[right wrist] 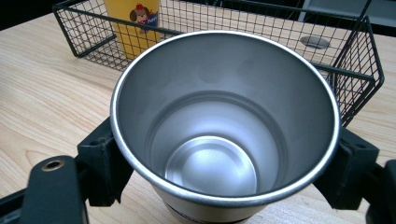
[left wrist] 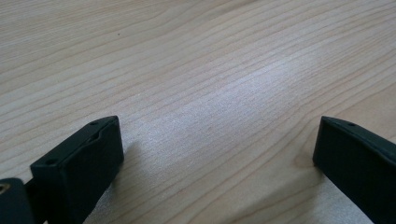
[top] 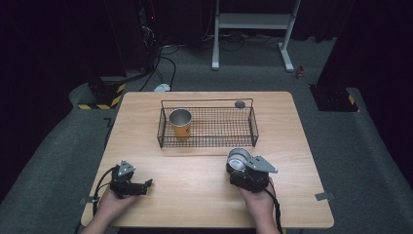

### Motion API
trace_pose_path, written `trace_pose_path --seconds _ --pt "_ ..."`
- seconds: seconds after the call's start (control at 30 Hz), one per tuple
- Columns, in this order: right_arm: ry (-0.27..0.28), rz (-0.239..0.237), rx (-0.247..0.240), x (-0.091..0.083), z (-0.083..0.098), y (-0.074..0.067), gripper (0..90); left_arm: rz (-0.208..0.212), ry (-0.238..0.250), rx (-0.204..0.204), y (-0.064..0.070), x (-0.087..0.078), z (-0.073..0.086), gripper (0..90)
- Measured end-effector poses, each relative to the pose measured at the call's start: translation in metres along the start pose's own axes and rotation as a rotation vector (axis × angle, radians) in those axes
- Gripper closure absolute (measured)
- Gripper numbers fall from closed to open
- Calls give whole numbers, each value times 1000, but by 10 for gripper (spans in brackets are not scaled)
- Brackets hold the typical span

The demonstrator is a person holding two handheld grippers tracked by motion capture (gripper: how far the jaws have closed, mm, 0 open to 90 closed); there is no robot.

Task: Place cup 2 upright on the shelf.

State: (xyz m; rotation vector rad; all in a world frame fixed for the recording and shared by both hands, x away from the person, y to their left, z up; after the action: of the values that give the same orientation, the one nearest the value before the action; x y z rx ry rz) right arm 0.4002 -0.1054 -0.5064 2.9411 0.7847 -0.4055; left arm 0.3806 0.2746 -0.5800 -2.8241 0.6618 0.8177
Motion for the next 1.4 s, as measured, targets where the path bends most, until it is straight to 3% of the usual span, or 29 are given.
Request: trace_pose_path --seconds 0.67,0.8,1.4 --pt "-5 11 -9 8 -6 -8 187 -1 0 0 0 0 0 19" --pt "-4 15 -26 10 -10 -7 187 -1 0 0 0 0 0 19" --pt "34 42 -15 17 -40 -1 187 -1 0 0 0 0 0 19"
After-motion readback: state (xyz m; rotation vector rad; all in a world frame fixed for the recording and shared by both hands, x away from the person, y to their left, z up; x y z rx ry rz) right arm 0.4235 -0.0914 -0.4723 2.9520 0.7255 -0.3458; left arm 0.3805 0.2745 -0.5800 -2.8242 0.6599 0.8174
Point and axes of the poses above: each handheld gripper's, and its own axes: x roughly forward along the jaws, z roughly out of its underside, y roughly to its right, the point moved 7 cm from there along x, roughly forward along the jaws, and after that the axes turned 12 degrees about y, right-handed, at the moved point
